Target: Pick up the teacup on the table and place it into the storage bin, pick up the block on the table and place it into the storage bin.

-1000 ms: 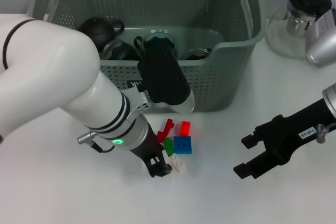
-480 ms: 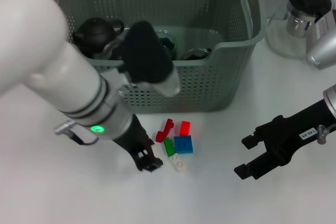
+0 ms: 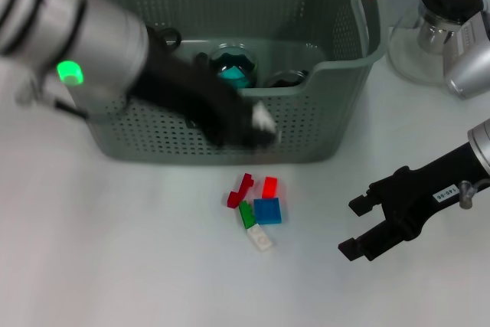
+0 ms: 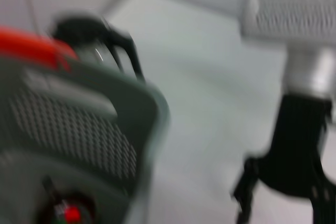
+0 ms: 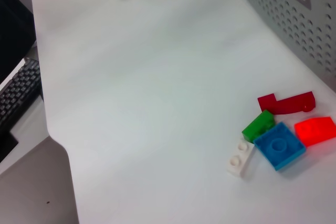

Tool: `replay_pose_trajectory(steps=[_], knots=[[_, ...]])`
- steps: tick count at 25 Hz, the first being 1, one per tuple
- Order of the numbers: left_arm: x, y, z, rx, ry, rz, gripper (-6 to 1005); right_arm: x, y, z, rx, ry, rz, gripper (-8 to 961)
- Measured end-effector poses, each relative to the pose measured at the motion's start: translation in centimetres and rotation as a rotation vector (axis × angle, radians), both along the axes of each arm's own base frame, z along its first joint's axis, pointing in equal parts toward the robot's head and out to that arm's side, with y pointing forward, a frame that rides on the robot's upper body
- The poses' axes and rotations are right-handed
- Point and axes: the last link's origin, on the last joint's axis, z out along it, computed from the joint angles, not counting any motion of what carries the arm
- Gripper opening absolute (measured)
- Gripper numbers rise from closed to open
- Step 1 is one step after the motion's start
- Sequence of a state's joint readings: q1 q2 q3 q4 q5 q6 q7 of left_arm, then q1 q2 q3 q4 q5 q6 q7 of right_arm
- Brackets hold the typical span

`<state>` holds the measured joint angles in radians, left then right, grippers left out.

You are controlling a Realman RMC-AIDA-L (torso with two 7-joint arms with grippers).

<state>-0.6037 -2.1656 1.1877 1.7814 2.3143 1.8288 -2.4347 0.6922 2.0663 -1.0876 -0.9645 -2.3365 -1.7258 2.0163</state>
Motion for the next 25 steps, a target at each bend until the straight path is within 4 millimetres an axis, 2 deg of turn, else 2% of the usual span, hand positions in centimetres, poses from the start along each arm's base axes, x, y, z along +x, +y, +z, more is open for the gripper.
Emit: replay_pose_trajectory(steps=[4,9,10,11,14,17,25], knots=[[2.0,2.3,2.9,0.09,-0.073,-0.03,450,-0.1,0.0,-0.1,-0.003,0.002,0.002,944],[3.2,7.2,4.7,0.21,-0.118,-0.01,462,-0.1,-0.1,-0.1,-0.006,0.004,0.001,944],[3.2,9.5,4.7,0.252,-0.135,0.019,464,-0.1,-0.1,-0.2,-0.005,0.003,0.001,944],[3.2,9.5,4.7,0.252,-0.135,0.019,467,-0.1,-0.1,-0.2,-0.005,0.003,0.002,944],[2.5,12.4,3.9,0.275,-0.154,0.083,474,-0.1,0.0,-0.2,-0.003,0.003,0.004,944],[1.6,14.3,2.6,0.296,-0.163,0.135,481,-0.2,0.0,-0.2,-0.001,0.004,0.009,944],[1.3,14.8,1.7,0.345,-0.182,0.139,500,-0.6,0.4,-0.1,0.006,0.001,0.022,944]])
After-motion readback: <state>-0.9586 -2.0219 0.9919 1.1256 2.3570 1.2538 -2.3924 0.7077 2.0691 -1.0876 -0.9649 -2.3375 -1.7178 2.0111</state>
